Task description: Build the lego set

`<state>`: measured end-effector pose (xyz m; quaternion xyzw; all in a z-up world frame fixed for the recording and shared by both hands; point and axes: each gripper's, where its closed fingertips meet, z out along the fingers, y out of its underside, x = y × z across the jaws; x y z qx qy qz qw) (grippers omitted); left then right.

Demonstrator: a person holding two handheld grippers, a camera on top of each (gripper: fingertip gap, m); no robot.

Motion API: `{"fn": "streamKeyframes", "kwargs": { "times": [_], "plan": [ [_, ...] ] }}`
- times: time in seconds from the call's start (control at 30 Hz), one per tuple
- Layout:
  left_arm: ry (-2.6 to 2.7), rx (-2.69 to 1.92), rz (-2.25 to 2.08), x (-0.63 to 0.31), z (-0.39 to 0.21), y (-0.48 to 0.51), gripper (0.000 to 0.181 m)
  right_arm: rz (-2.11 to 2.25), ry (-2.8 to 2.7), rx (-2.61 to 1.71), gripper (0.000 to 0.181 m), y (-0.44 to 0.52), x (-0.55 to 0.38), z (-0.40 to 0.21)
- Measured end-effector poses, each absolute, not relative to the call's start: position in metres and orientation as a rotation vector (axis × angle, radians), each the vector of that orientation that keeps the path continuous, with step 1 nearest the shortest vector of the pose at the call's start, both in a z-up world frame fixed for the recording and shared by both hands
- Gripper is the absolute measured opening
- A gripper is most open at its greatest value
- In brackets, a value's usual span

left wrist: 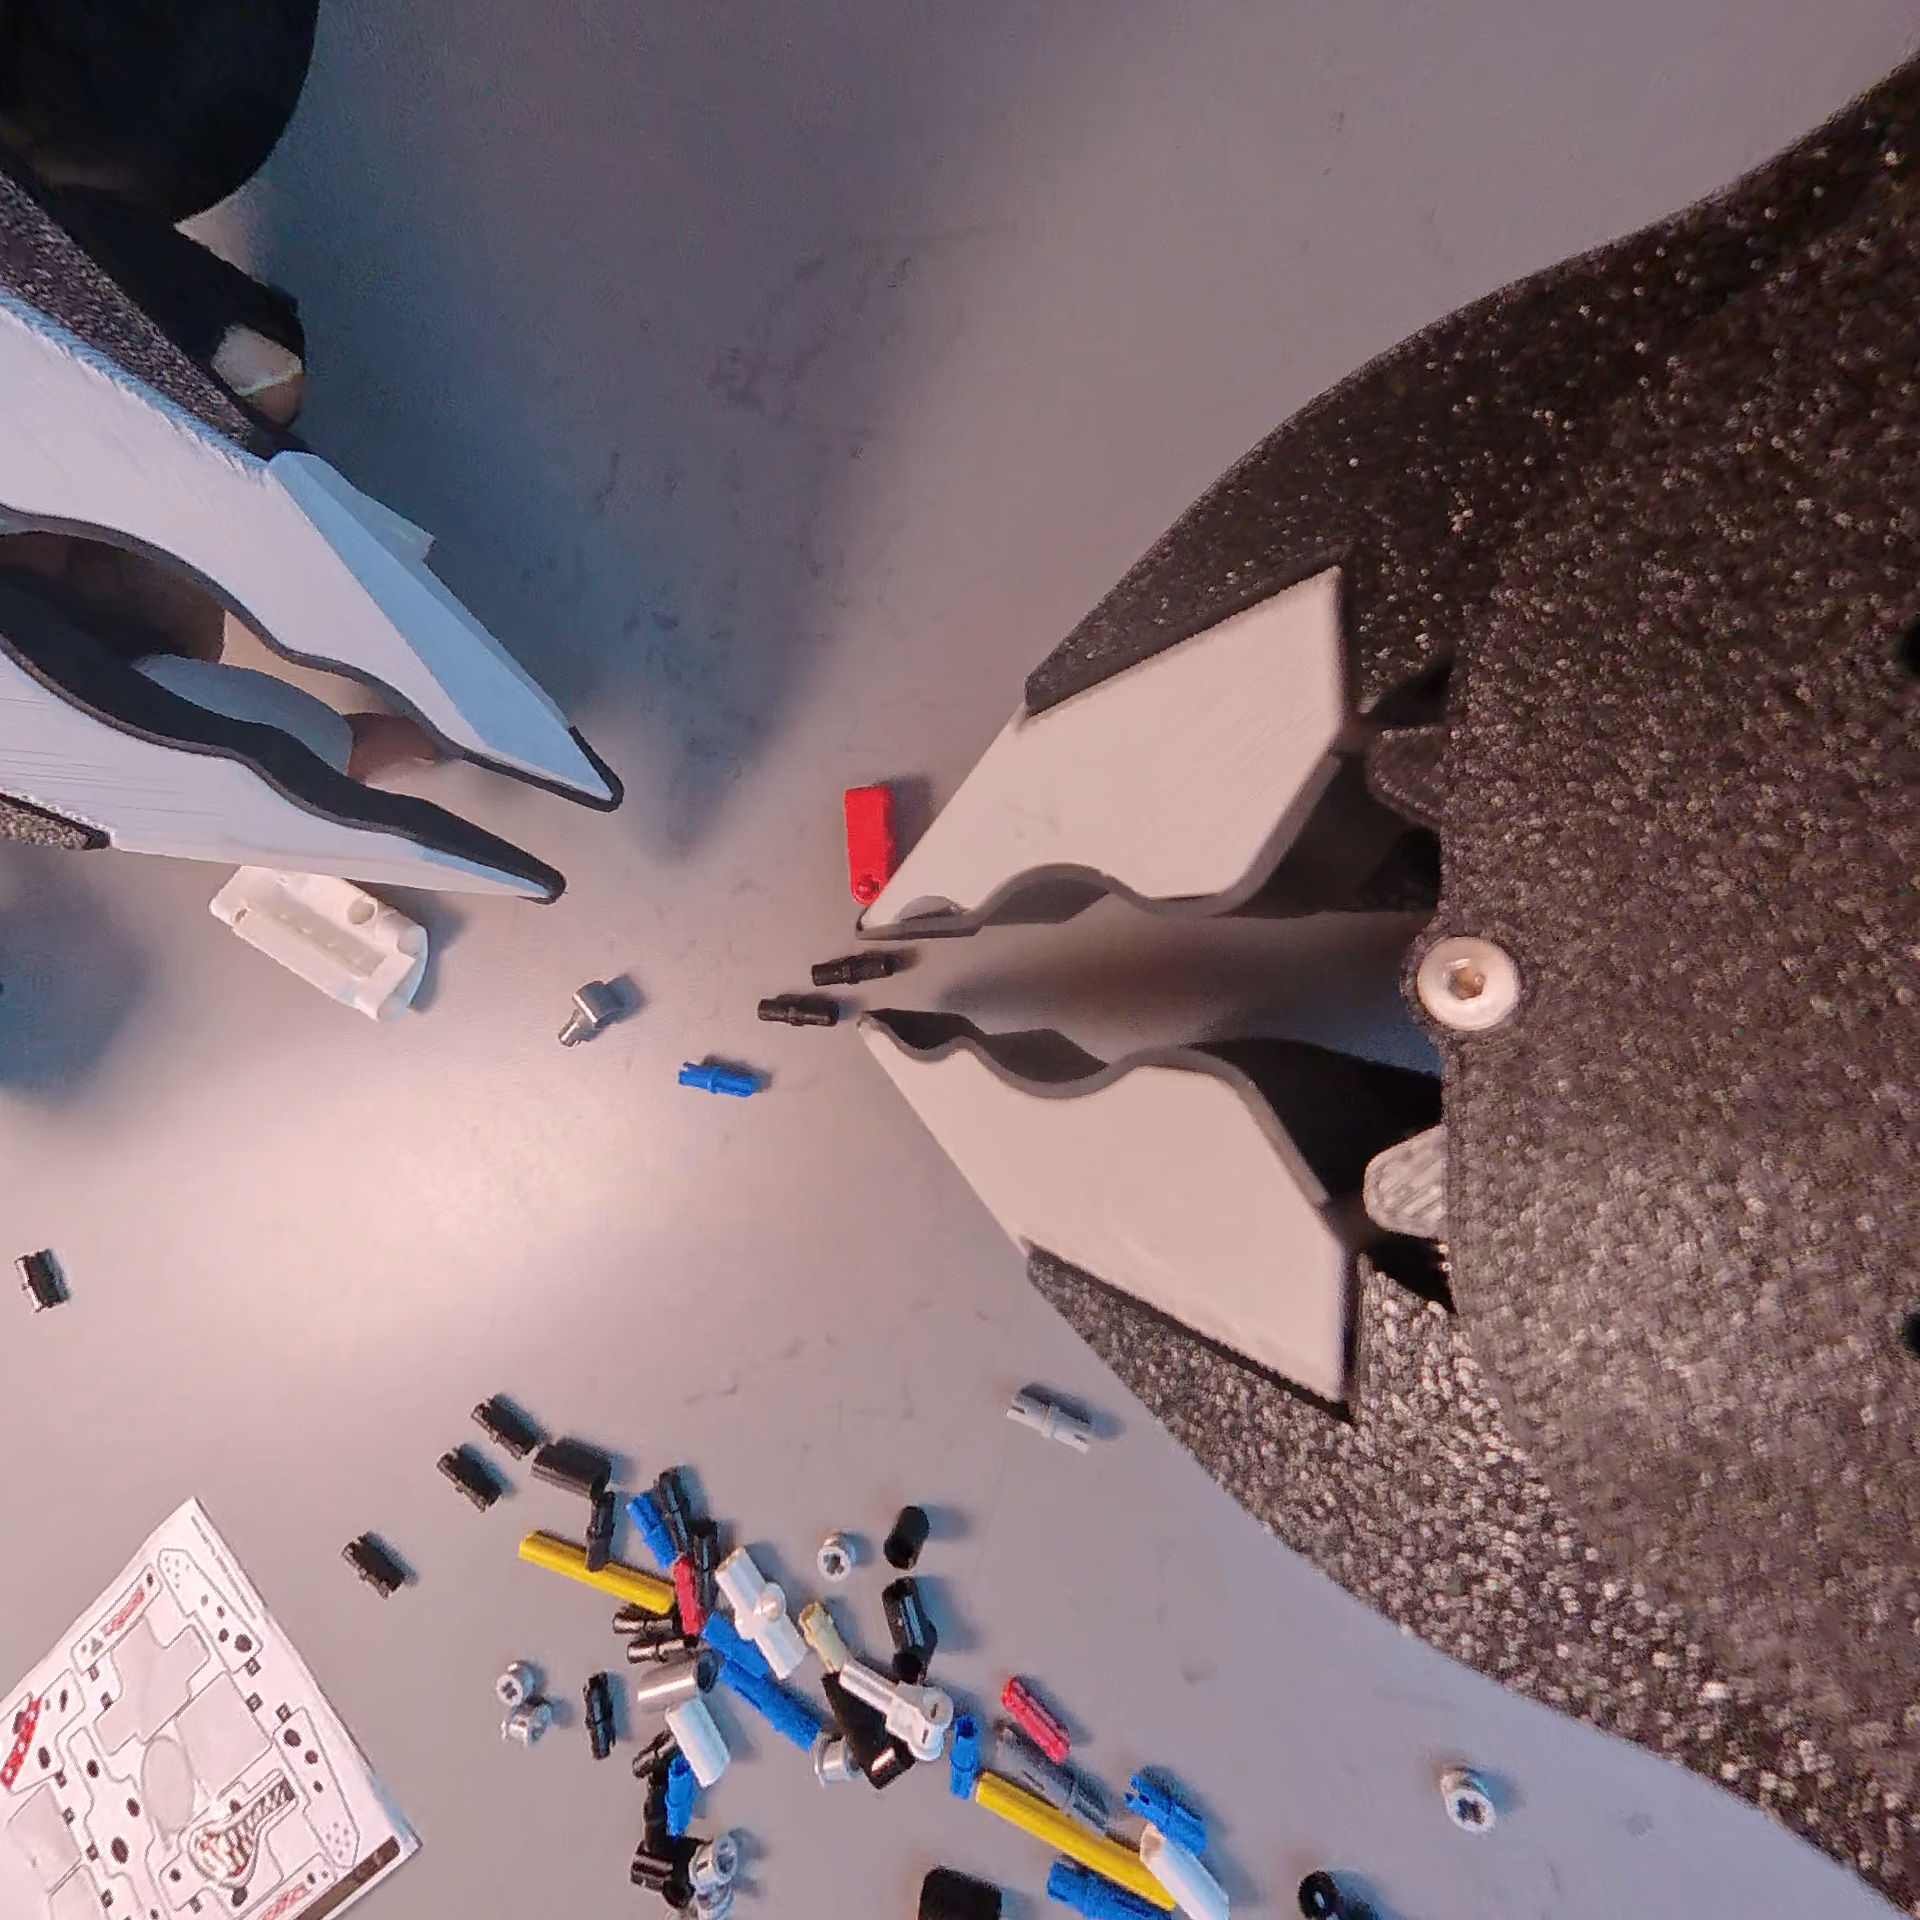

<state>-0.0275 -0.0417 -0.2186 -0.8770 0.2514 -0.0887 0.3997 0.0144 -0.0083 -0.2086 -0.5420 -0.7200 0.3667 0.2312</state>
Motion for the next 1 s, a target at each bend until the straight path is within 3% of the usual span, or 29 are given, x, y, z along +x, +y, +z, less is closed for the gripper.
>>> {"fn": "streamKeyframes", "kwargs": {
  "times": [0.3,0.53,0.83,1.0],
  "plan": [
    [0.674,-2.224,-0.172,-0.024,-0.222,-0.037,0.004,1.053,-1.978,-1.398,0.017,-0.017,0.013,-0.2],
    [0.717,-1.931,-0.62,0.025,-0.165,-0.057,0.004,1.255,-1.951,-1.015,0.022,-0.054,0.019,-0.157],
    [0.749,-1.885,-0.775,0.037,-0.155,-0.069,0.003,1.146,-2.014,-0.8,0.008,-0.069,0.028,-0.158],
    [0.762,-1.891,-0.809,0.038,-0.157,-0.072,0.004,1.166,-1.985,-0.752,0.012,-0.071,0.03,-0.15]
  ]
}}
